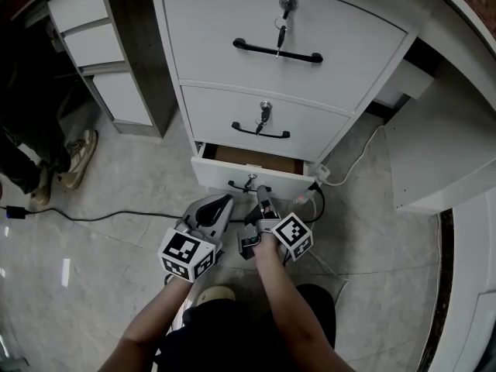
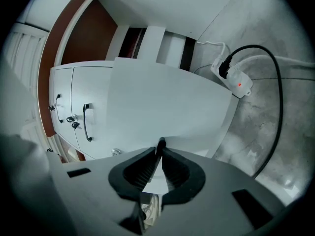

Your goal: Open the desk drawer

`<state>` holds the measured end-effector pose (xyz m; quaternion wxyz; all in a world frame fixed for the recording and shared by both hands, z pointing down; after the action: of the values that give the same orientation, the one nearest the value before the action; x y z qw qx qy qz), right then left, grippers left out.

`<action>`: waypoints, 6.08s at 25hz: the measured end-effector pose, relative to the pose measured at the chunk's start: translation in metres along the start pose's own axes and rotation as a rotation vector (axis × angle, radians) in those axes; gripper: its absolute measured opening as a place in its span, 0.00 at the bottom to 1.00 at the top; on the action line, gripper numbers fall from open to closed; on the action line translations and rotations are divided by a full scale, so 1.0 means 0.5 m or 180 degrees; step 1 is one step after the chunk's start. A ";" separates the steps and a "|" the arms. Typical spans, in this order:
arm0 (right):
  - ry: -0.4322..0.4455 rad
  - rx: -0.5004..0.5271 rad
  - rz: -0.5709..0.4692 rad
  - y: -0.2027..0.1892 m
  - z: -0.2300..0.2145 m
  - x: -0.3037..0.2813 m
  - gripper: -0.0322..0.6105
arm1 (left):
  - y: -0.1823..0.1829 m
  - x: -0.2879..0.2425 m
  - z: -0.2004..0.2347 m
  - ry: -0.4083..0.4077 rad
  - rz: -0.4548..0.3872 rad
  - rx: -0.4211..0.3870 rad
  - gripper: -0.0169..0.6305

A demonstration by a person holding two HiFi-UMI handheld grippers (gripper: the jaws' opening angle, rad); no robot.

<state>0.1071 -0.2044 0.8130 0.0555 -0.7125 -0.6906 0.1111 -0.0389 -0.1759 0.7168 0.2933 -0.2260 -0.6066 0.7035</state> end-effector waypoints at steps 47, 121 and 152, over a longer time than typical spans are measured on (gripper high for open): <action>-0.0095 0.0102 0.0075 -0.054 -0.004 0.185 0.13 | 0.095 0.068 -0.053 -0.0187 -0.0064 -0.0210 0.05; 0.0817 0.3527 0.0073 0.176 0.344 0.116 0.20 | 0.166 -0.030 -0.023 -0.0234 0.0028 -0.0145 0.05; 0.0490 0.2523 0.0474 0.171 0.771 0.130 0.19 | 0.581 -0.025 -0.122 -0.0290 0.0501 0.0126 0.05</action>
<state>0.1009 -0.1718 0.4143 0.3690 -0.6902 -0.5347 0.3188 -0.0291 -0.1672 0.4202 0.2136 -0.2349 -0.5856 0.7458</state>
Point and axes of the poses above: the fingertips, and each gripper's own axes: x backward along the fingers, z to its left, y out of its top, the point moved 5 cm from there along x, backward along the fingers, and after that the axes turned 12 degrees about -z, right-handed, at the moved point
